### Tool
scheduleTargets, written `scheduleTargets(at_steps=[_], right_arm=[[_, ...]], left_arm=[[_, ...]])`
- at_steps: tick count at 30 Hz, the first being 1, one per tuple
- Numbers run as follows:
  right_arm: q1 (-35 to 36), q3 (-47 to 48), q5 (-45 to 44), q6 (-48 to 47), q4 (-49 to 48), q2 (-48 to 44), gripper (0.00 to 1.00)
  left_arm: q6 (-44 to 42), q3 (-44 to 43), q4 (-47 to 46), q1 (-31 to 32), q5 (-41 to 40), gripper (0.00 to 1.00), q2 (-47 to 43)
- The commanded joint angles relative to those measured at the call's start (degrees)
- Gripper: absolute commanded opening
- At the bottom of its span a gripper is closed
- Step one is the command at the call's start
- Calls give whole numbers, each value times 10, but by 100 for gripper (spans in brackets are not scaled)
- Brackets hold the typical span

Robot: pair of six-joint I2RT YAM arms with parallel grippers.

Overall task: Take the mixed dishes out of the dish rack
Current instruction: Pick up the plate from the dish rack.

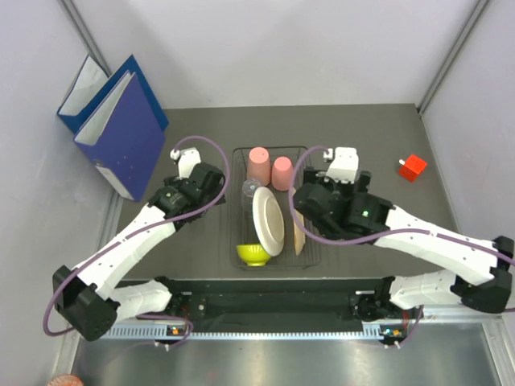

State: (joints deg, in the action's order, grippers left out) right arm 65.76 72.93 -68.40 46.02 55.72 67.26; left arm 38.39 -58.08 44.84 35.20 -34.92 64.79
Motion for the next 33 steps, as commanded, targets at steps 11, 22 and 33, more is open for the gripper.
scheduleTargets(at_steps=[11, 22, 33], right_arm=[[58, -76, 67, -88, -128, -55, 100], [138, 8, 28, 96, 77, 116, 100], [138, -23, 57, 120, 61, 130, 76]], left_arm=[[72, -60, 47, 2, -51, 99, 29], [90, -69, 76, 2, -49, 99, 67], [81, -46, 46, 2, -25, 99, 34]])
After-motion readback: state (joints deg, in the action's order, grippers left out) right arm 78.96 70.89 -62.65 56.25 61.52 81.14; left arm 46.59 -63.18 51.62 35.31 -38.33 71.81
